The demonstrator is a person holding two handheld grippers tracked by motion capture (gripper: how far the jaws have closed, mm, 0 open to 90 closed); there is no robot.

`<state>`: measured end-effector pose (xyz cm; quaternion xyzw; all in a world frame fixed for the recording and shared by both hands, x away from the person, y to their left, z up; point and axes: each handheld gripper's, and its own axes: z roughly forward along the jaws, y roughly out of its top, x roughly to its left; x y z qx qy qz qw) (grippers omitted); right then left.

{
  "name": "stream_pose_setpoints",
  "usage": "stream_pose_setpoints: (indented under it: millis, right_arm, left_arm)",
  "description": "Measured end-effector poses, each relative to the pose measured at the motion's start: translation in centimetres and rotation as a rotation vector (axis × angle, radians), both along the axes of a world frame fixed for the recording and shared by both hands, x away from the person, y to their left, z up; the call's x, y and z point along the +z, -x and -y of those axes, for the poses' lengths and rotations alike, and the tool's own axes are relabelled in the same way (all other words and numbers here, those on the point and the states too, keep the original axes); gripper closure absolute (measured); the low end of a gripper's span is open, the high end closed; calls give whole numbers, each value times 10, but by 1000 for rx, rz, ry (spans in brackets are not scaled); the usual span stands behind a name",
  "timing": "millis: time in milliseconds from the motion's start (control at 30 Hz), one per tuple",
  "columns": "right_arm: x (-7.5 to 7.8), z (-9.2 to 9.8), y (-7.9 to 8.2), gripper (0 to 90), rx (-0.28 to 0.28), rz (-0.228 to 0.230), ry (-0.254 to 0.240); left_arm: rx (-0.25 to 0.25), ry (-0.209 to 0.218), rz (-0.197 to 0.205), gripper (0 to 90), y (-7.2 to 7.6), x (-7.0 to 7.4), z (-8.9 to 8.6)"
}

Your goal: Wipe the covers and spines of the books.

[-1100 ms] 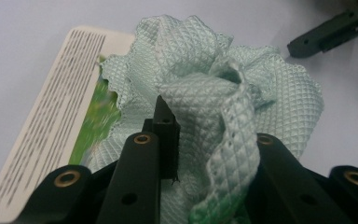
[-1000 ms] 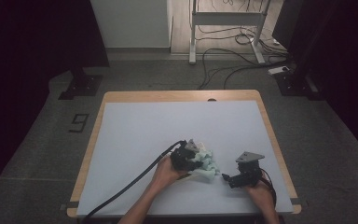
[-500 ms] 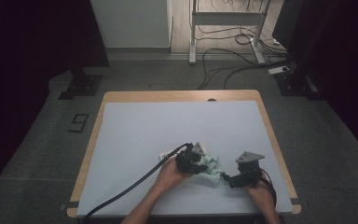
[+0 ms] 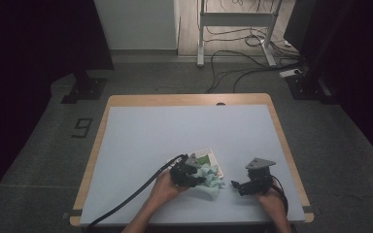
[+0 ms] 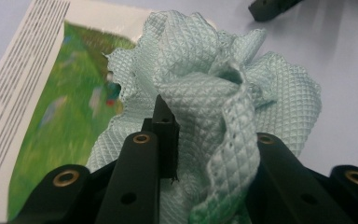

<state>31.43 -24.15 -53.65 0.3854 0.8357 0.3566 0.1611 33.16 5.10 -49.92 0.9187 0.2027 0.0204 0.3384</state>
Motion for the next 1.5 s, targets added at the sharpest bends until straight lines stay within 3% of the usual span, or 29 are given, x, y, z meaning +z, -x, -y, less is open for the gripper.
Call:
stream_pose_setpoints:
  millis: [400,633,800,1000,1200,1500]
  right_arm:
    - [0,0,0,0,0,0,1]
    - [0,0,0,0,-1,0,0]
    - [0,0,0,0,-1,-1,0]
    - [0,0,0,0,0,0,0]
    - [0,0,0,0,0,0,0]
    - [0,0,0,0,0,0,0]
  left_arm:
    - [51,4,0,734,15,1,-42]
    - [104,34,-1,734,26,0,-68]
    - [127,58,-2,737,28,-1,-78]
    - [176,50,34,738,24,11,-90]
    - [246,59,65,738,18,30,-114]
    - [354,59,100,737,7,45,-152]
